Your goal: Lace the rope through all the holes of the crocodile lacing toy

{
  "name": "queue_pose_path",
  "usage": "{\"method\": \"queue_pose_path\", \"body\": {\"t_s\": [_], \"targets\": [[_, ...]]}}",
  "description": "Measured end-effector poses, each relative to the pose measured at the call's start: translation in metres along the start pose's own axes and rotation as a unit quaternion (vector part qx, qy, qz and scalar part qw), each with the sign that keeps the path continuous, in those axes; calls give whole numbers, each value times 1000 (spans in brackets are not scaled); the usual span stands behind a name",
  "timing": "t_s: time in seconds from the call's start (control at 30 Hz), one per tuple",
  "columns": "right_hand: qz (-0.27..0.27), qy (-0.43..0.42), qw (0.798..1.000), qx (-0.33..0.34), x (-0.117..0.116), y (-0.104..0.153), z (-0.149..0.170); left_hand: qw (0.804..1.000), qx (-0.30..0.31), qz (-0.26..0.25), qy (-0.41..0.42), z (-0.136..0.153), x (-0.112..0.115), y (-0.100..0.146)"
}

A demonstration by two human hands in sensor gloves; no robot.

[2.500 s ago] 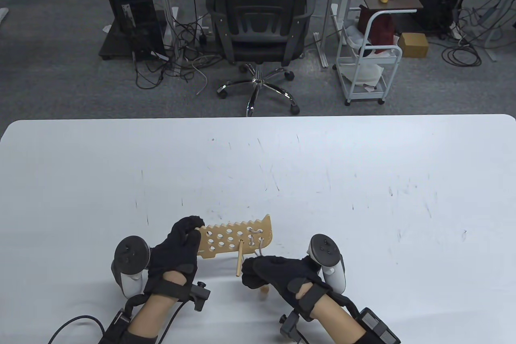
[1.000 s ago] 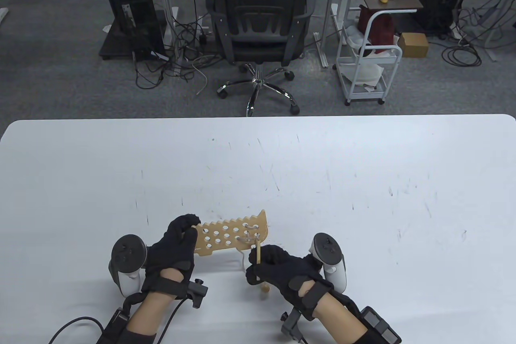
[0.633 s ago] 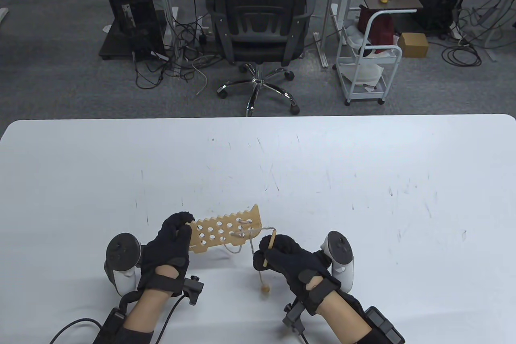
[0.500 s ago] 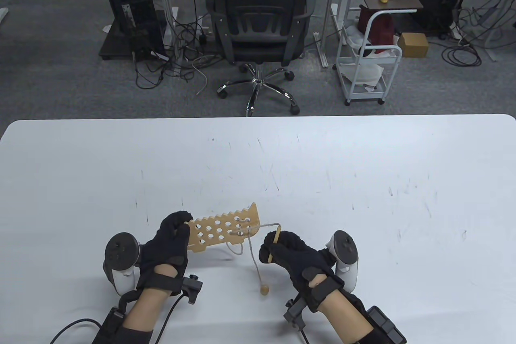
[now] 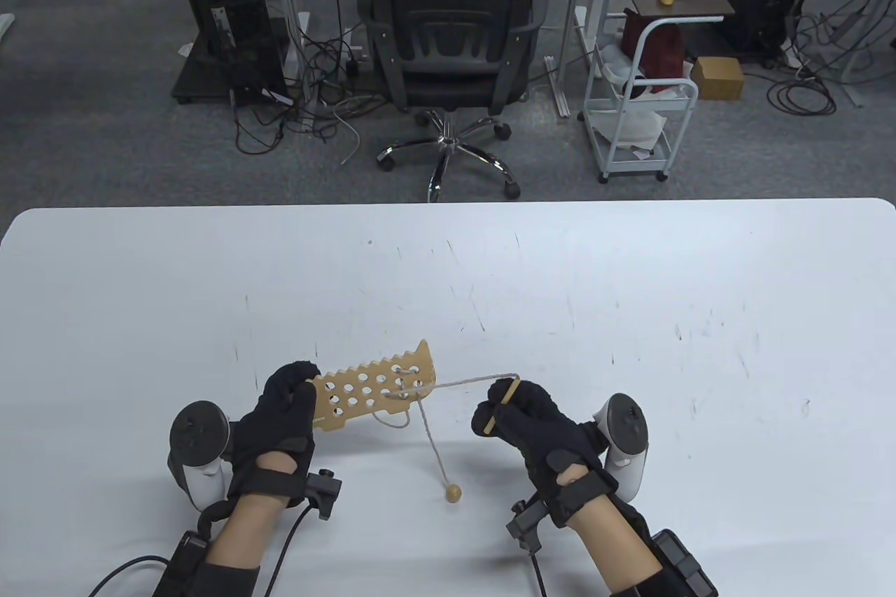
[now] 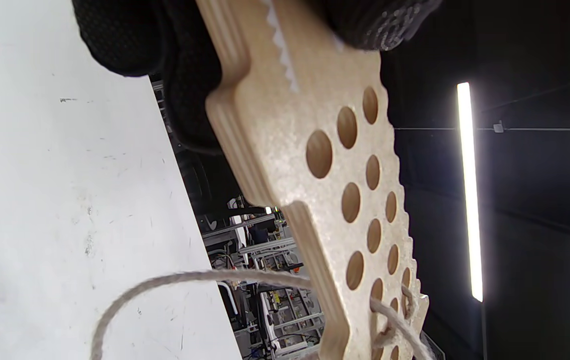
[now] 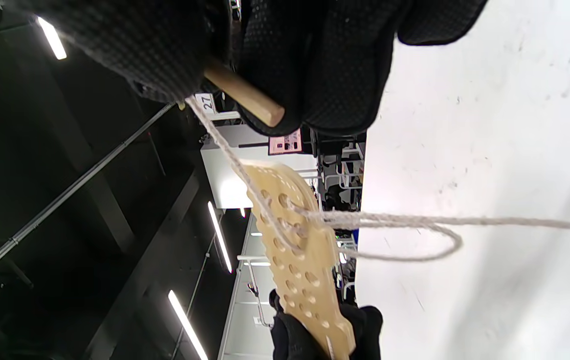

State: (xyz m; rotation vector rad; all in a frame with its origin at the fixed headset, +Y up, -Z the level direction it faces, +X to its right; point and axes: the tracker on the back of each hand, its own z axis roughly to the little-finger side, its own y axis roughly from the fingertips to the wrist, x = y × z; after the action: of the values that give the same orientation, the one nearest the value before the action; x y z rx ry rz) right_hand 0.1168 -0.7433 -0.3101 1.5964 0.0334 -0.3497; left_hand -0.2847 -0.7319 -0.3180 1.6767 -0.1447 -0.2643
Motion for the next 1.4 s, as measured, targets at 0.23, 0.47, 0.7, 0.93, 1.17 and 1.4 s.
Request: {"method": "queue_pose_path", "body": {"t_s": [0.23,0.47,0.7,0.93,1.17,1.4], "targets": [[37,-8,999,16,15,0,-8,1000,-4,-10,5,1,-5,-1],[65,-5,997,33,27,1,-17,1000,-6,-17,8,0,-8,-1],[90,1,995,39,42,1,-23,1000,-11,-25,10,1,-12,-2],[127,-21,991,37,63,2,-26,999,-16,-33,13,2,-16,-3],[160,-51,984,50,81,6,-33,999,-22,-42,15,4,-20,-4],[189,-80,977,58,97,9,-36,998,-35,-52,15,9,-25,-7]]}}
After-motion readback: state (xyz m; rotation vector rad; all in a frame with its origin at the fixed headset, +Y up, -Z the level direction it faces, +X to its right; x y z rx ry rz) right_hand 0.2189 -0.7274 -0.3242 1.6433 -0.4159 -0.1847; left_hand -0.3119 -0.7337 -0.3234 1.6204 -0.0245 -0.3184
